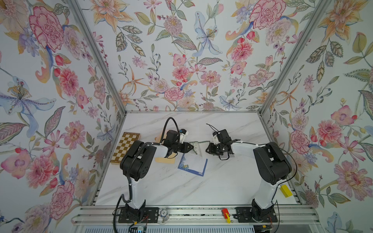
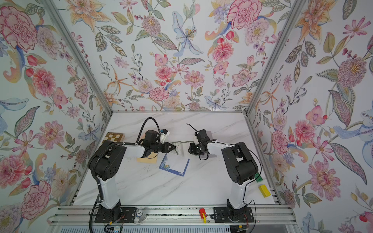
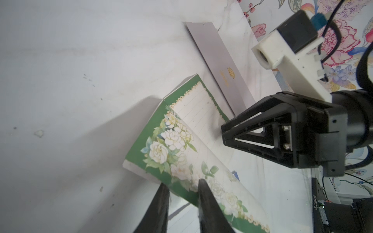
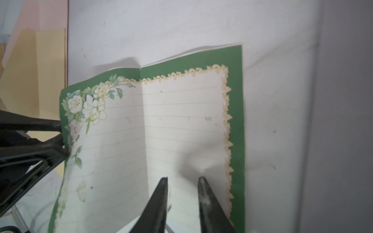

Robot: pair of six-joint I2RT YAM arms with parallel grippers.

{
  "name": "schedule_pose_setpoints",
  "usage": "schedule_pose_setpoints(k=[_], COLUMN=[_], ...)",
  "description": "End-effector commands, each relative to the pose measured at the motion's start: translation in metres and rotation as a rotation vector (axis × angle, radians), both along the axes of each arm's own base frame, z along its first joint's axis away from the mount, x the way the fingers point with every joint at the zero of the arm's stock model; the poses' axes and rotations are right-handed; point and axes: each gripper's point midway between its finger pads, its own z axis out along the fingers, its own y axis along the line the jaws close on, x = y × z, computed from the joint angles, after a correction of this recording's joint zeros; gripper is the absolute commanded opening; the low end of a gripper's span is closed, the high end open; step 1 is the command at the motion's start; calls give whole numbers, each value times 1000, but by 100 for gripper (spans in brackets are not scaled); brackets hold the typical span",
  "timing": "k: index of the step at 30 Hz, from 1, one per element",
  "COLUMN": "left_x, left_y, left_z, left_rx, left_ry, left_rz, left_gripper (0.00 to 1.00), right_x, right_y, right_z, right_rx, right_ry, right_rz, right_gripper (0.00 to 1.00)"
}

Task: Fold the letter paper in half and place it into the envelope
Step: Fold the letter paper at the center of the board.

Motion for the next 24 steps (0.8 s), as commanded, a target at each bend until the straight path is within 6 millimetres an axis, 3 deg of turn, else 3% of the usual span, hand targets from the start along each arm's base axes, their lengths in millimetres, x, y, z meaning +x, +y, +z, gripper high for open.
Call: schedule_pose_setpoints(k=[1,24], left_x=[-2,-8], left_y=[2,-3], left_z=[7,-2], left_rx=[-38,-99], left_ry=[6,34], left_rz=[-4,-13], left_gripper=[28,35], right_x=[-36,-37], right_y=[-12,-13], right_z=[-38,-40], right_rx=[-77,-71], right_ry=[153,169], right_rz=[0,-4], right_gripper=[29,32])
